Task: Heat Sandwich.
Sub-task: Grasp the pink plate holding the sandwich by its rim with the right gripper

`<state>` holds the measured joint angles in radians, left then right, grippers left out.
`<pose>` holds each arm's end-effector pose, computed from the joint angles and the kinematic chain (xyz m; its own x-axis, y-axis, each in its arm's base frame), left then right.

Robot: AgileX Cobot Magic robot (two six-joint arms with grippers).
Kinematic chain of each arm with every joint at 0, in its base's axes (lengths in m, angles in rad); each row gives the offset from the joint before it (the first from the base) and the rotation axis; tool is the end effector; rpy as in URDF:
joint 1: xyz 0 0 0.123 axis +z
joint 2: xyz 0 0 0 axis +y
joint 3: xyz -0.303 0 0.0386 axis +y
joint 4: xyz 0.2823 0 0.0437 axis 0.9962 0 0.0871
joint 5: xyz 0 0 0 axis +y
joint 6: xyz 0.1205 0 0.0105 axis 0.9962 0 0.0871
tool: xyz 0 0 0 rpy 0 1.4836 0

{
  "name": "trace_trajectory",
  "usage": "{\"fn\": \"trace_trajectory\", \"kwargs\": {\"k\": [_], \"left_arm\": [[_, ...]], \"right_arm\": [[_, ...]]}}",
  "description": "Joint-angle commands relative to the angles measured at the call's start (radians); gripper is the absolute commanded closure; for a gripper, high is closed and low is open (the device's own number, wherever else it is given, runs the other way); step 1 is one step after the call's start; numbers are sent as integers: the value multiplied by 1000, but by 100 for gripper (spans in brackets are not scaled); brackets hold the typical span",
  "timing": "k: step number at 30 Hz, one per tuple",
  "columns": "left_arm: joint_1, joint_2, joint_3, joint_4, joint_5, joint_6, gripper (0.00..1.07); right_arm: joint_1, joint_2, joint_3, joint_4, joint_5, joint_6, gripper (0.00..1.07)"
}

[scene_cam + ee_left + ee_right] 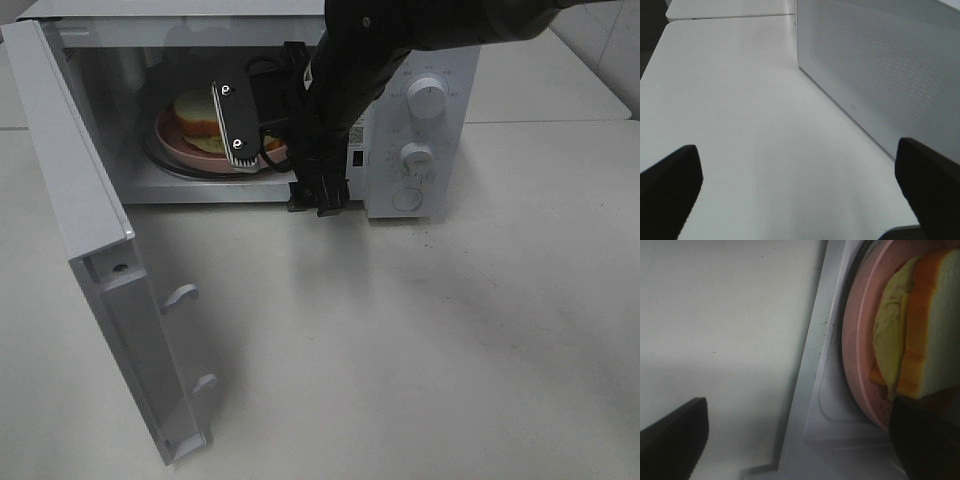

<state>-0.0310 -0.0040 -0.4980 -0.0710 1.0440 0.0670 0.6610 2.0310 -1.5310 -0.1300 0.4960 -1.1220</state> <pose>0.0315 -0.0084 0.2816 -0.4352 0.0447 -0.8992 0.0997 0.9950 0.0012 0.4090 0.3087 0.1854 0.3467 -0.9248 -0.1568 -0.7777 -0.1900 -0.5992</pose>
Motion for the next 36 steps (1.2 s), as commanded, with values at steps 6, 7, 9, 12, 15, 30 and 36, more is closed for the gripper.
{"fn": "trace_trajectory", "kwargs": {"k": [6,7,9,12,15,30,36], "left_arm": [[4,-26,3,0,-16,-4,5],[4,-26,3,0,-16,-4,5],[4,-26,3,0,-16,-4,5],[4,-26,3,0,-16,-4,5],[4,-26,3,0,-16,-4,5],[4,-26,3,7,-16,-4,5],[4,-26,3,17,-16,-4,5]], "right_arm": [[5,96,-104,-6,-10,4,15],[3,111,-117,-8,-10,4,15],[2,148,-160,-8,-8,4,15],[2,183,-207,-13,13,4,15],[2,209,-239,-20,29,18,15],[2,334,-420,-53,93,58,19],[2,346,-428,-53,92,58,20]]}}
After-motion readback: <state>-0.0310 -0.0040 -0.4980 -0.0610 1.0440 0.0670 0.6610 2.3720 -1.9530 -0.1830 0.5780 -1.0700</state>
